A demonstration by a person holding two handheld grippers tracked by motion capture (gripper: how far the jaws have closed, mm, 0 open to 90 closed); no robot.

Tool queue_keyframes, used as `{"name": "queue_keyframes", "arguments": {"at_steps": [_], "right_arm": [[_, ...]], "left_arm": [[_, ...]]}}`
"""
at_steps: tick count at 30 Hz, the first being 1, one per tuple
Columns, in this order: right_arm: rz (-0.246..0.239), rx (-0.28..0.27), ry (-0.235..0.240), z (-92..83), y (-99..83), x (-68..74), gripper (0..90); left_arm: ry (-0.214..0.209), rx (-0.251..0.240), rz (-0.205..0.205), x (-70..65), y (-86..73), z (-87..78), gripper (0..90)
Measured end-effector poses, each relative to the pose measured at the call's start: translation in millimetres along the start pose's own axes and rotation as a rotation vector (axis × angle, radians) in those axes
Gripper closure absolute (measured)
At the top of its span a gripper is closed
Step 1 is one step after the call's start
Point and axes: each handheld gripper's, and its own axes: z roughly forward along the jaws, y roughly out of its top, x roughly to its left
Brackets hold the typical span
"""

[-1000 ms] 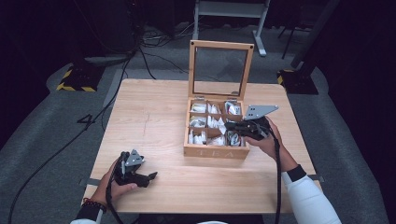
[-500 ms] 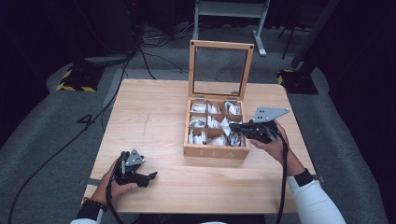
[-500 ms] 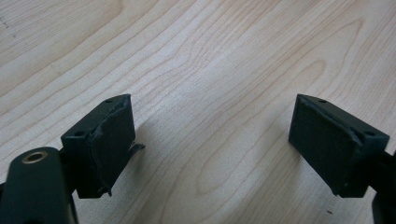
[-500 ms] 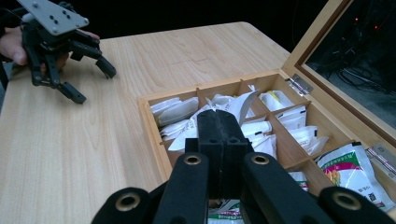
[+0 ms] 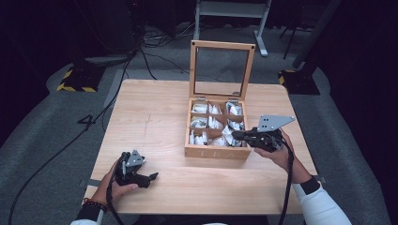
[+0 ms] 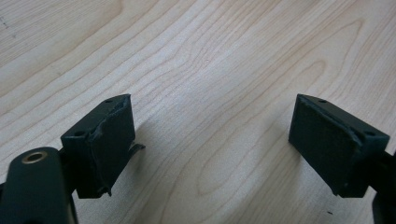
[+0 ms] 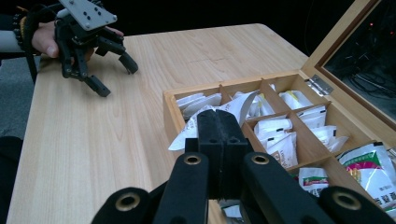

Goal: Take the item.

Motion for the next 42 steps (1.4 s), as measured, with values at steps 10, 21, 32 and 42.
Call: {"name": "queue_keyframes", "arguments": {"at_steps": [10,21,32,42], "right_arm": [[-0.025,0.041,0.049,6.5,-10.7,16.3,90.0],[-0.052,0.096,0.108,21.7,-23.1,35.5,90.0],[-0.066,0.170,0.150,41.3,-40.4,45.5,90.0],[-0.069,0.220,0.198,59.5,-53.7,55.9,90.0]], "left_arm": [[0.000,0.000,0.001,0.0,0.0,0.0,14.9],[0.001,0.000,0.004,0.2,0.1,-0.1,14.9],[-0.001,0.001,0.001,0.1,0.1,0.1,14.8],[-0.001,0.001,0.001,0.1,0.1,0.1,14.8]]}}
